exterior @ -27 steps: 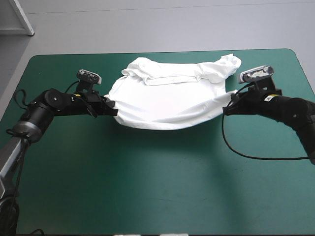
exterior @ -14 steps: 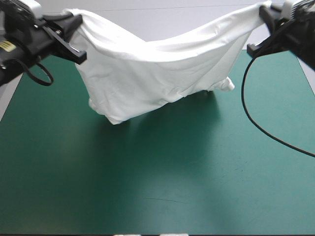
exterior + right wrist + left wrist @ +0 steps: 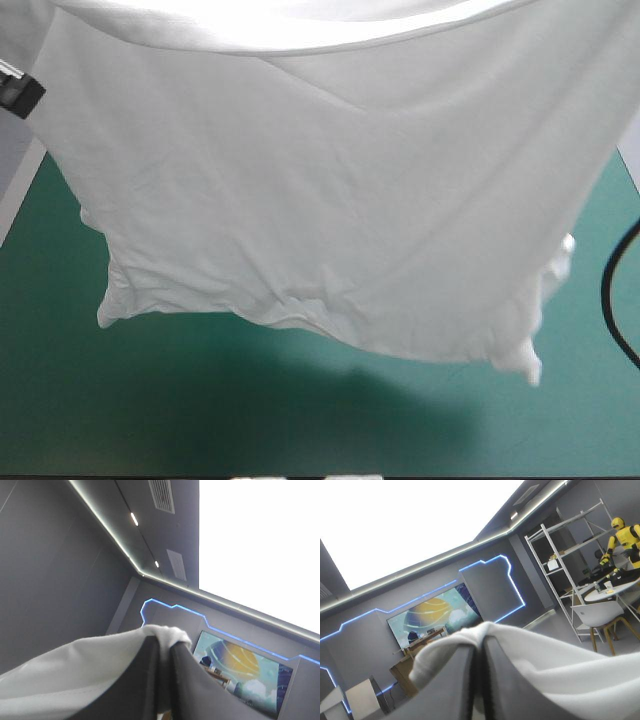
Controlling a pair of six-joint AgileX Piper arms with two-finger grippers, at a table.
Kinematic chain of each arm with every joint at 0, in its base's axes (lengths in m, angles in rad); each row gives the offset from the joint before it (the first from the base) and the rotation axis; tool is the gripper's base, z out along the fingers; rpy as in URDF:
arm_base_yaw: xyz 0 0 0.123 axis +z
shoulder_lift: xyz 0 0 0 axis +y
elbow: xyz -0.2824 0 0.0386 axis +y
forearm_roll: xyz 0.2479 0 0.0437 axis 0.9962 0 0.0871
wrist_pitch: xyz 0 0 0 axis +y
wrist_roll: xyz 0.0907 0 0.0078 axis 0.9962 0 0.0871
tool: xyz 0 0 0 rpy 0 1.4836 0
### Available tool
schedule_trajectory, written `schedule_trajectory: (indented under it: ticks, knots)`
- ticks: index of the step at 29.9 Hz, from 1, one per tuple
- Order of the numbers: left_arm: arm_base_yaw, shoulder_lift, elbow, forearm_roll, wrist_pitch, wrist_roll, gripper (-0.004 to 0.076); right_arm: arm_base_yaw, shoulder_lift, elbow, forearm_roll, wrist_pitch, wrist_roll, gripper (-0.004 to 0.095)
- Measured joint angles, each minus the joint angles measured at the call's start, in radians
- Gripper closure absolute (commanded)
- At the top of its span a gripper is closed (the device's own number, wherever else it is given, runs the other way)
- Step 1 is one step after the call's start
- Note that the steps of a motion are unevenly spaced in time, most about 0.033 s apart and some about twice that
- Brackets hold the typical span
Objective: Fold the cloth
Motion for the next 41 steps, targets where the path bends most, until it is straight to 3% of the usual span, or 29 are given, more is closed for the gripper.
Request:
schedule_trajectory:
  ticks: [11,19,24,31,36,41]
  knots:
    - [0.0,0.058,-0.03,0.042,0.028,-0.035,0.0705,0.0,0.02,-0.051,-0.068,0.051,0.019,0.0912]
    - [0.0,0.281,0.089,0.14,0.034,-0.128,0.0705,0.0,0.175,0.02,-0.158,0.084,0.072,0.0912]
    - [0.0,0.462,0.103,0.156,-0.039,-0.127,0.0705,0.0,0.371,0.082,-0.148,0.018,0.072,0.0922]
    - [0.0,0.678,-0.22,0.17,0.016,-0.125,0.0705,0.0,0.602,-0.047,-0.128,0.001,0.057,0.0925]
    - [0.0,0.65,-0.384,0.19,0.026,-0.13,0.0705,-0.033,0.606,-0.194,-0.069,-0.006,0.05,0.0925]
    - [0.0,0.598,-0.415,0.197,0.057,-0.135,0.0705,-0.089,0.581,-0.281,0.03,0.043,0.042,0.092]
